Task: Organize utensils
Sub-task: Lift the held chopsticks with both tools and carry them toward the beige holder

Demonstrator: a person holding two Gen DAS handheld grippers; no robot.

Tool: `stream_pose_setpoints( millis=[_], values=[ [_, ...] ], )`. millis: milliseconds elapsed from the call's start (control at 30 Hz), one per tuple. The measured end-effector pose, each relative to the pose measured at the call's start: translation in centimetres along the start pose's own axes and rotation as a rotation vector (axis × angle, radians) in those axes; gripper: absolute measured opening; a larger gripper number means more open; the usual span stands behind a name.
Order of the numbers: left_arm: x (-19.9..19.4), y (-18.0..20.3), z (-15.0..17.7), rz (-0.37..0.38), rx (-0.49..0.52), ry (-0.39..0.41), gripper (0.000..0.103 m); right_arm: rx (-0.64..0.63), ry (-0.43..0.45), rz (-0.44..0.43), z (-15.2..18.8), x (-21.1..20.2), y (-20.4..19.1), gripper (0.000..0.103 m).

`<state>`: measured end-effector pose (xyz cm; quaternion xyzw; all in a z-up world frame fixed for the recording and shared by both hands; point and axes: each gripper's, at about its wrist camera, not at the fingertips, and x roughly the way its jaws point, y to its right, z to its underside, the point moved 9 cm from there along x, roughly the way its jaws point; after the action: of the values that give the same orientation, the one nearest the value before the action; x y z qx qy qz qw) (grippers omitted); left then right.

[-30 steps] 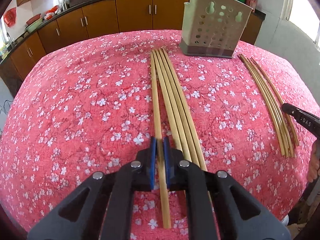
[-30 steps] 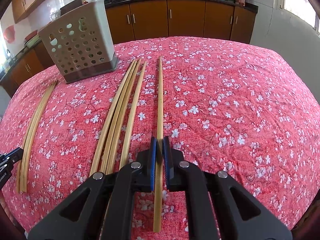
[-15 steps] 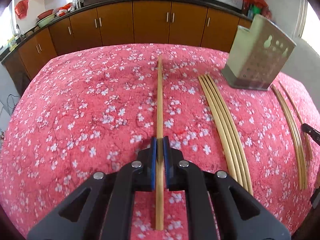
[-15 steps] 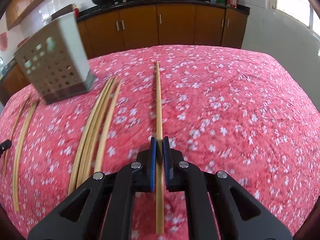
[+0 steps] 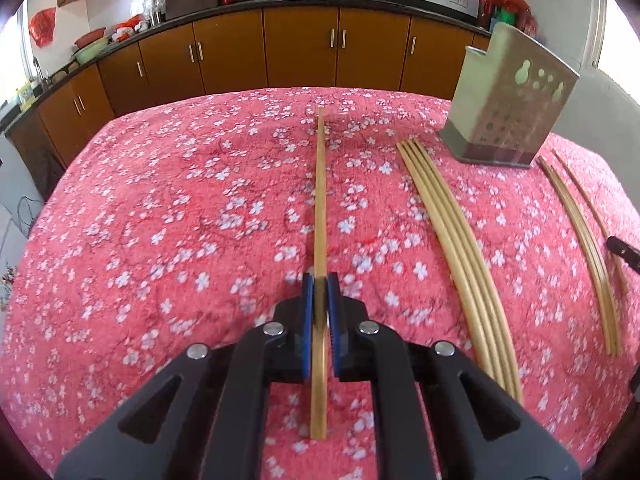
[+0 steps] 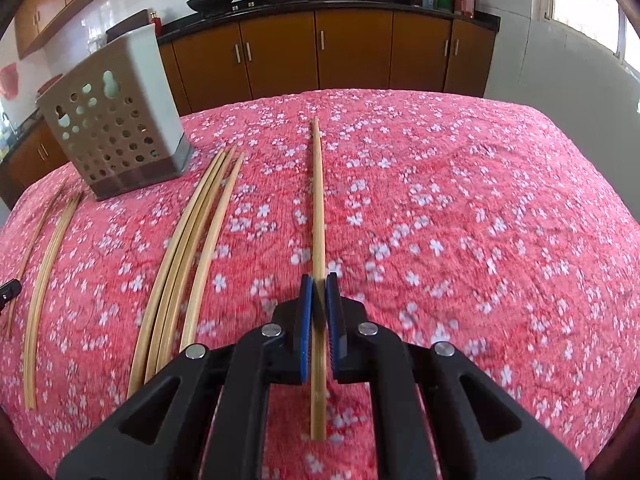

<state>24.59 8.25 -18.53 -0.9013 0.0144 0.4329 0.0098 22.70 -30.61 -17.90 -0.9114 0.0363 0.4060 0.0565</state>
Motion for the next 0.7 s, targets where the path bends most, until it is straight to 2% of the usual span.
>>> stream_pose_setpoints(
  millis=[333,400,600,700],
  values=[
    [-0.8,0.1,0.0,-0.022,0.016,0.007,0.009,0.007,0.030,-0.001,0.0,-1.2,0.1,0.008],
    [-2.2,0.0,-0.8,-0.015,0.010,0.042,0.009,0.009,0.092,-0.014,-1.3,-3.3,0.0,0.008],
    [-9.5,-0.1,-6.4,0.028,-0.015,0.234,0.009,-0.018,0.272,-0.012,-6.0,-9.0,-0.5,0.008],
    [-11.8,0.0,-8.7,0.046,-0.038,0.294,0.009,-0.025,0.349,-0.020,-8.3,-11.5,-0.9,0.008]
  ],
)
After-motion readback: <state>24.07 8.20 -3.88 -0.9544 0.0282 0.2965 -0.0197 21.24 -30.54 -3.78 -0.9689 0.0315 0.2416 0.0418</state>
